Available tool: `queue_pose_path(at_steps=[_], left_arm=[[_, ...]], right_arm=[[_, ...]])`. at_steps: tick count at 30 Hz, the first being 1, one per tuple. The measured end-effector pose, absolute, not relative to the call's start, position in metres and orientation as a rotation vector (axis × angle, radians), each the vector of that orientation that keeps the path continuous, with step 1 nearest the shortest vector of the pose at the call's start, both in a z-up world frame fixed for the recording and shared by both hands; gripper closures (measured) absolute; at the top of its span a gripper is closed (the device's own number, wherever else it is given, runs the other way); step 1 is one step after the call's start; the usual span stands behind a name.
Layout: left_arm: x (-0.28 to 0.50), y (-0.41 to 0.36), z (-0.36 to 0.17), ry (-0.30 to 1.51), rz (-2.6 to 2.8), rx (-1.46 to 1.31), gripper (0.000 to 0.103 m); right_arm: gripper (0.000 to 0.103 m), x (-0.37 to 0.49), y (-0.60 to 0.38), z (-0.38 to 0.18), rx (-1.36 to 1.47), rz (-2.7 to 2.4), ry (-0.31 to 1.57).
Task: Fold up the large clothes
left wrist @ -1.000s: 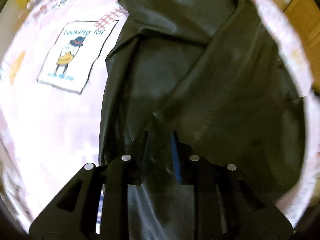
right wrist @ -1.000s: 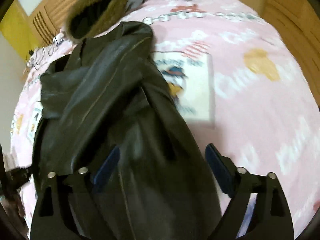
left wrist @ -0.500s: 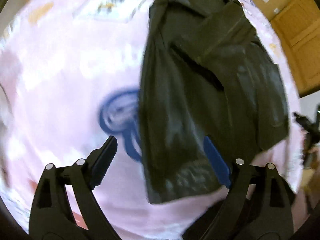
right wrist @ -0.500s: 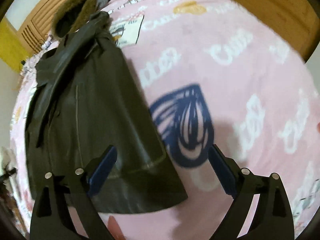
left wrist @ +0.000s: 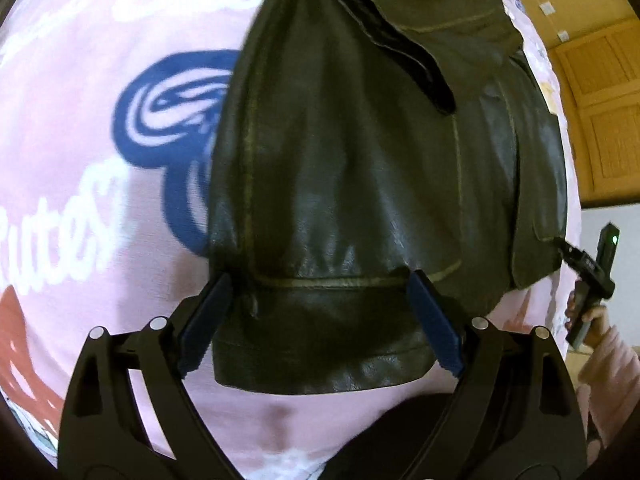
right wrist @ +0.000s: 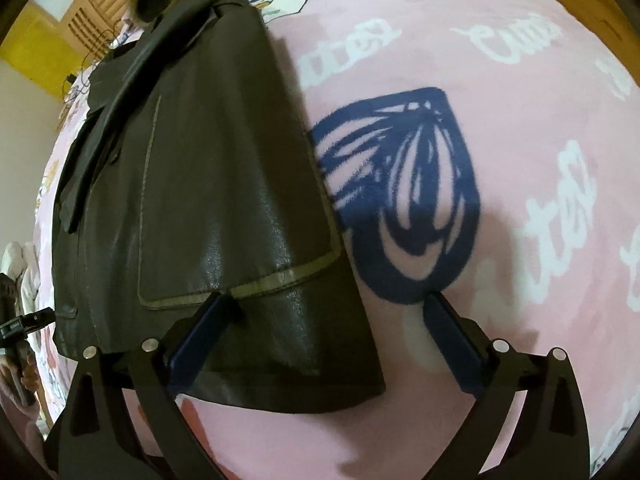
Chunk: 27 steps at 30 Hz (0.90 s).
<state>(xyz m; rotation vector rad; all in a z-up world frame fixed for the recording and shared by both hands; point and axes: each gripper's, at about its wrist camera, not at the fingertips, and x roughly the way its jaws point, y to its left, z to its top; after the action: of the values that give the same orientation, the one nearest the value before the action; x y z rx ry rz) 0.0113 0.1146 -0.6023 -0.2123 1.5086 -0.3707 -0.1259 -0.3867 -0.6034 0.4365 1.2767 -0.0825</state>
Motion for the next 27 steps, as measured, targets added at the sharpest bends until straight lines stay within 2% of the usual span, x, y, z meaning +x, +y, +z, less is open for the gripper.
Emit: queue_pose_path(at_steps=[5, 10, 12, 16, 19, 24, 27], left_arm=[[-0.002, 0.097, -0.603, 1.558, -0.458, -0.307, 0.017], [-0.006, 0.087, -0.606, 1.551, -0.420, -0.265, 0.017], [-0.004, 0.092, -0.604, 1.541, -0.396, -0.303, 0.017], [-0.003, 0.105, -0.599, 1.537, -0.418, -0.366, 0.017], [-0.003, 0.107, -0.599, 1.538, -0.406, -0.322, 0.017], [-0.004, 0.117, -0.593, 1.502, -0.368, -0.313, 0.017], [-0.006, 0.121, -0.579, 1.444, -0.324, -0.213, 0.017]], right_arm=[[0.009, -0.121, -0.384, -0.597, 0.487, 0.043, 1.263], [0.010, -0.107, -0.367, -0.602, 0.548, 0.260, 1.316], [0.007, -0.102, -0.366, -0.610, 0.547, 0.275, 1.340], [0.006, -0.090, -0.375, -0.623, 0.616, 0.277, 1.363], [0.007, -0.088, -0.366, -0.621, 0.568, 0.256, 1.380], [0.017, -0.100, -0.352, -0.614, 0.456, 0.200, 1.370], [0.018, -0.106, -0.357, -0.612, 0.476, 0.190, 1.356]])
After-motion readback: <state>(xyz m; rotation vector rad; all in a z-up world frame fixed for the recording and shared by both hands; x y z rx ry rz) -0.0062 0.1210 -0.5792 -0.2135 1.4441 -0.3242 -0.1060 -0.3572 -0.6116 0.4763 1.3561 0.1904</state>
